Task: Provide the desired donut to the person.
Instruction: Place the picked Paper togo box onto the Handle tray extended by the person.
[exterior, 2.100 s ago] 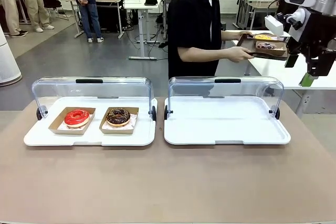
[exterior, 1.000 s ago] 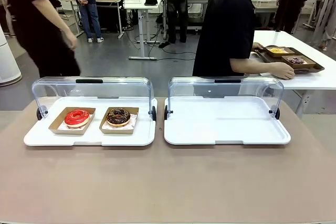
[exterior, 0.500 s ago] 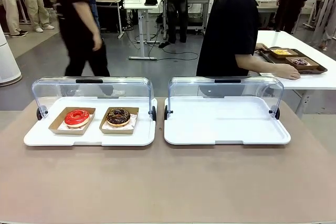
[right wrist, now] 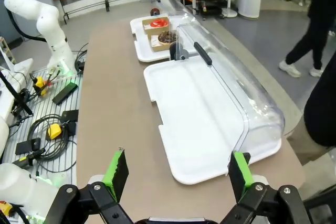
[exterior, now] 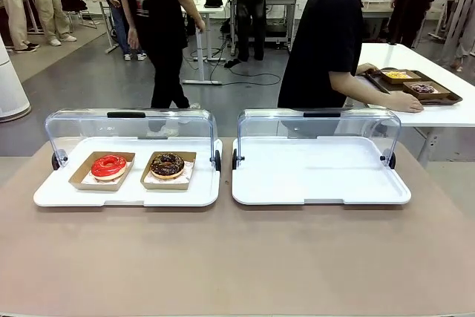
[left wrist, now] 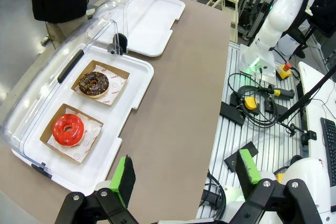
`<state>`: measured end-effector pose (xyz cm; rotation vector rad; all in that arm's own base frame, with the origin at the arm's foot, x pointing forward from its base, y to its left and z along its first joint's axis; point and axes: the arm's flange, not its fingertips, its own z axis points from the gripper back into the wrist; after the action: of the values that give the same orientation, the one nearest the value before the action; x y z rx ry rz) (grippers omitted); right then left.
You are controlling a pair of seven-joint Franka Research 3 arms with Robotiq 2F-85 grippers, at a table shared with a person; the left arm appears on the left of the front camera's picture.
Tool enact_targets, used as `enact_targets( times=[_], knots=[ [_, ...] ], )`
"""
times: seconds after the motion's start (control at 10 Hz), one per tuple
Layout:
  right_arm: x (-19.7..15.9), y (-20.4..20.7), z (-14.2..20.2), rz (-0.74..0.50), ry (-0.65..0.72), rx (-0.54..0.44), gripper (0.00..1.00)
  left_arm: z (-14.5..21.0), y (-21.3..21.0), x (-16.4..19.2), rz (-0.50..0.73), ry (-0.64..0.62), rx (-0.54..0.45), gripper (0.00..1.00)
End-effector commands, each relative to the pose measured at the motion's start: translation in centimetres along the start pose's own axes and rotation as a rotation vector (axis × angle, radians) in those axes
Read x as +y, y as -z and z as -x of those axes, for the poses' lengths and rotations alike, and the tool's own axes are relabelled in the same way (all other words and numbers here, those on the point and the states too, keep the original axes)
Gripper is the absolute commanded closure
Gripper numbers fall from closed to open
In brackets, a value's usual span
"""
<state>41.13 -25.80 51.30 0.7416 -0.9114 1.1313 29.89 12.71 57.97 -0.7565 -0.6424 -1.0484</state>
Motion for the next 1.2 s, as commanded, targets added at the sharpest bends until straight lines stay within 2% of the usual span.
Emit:
enact_targets(
  times=[0.0, 0.2, 0.3, 1.1],
  knots=[
    [-0.52, -0.40, -0.09, -0.034, -0.031, 0.006, 0.00, -0.01, -0.12, -0.01, 0.002, 0.017, -0.014, 0.00],
    [-0.54, -0.20, -0.19, -0.056, -0.031, 0.014, 0.00, -0.01, -0.12, -0.01, 0.002, 0.017, -0.014, 0.00],
    [-0.23, 0.31, -0.27, -0.016, -0.009, 0.000, 0.00, -0.01, -0.12, -0.01, 0.002, 0.017, -0.014, 0.00],
    [-0.23, 0.31, -0.27, -0.016, -0.009, 0.000, 0.00, -0.01, -0.12, -0.01, 0.002, 0.017, -0.014, 0.00]
  ],
)
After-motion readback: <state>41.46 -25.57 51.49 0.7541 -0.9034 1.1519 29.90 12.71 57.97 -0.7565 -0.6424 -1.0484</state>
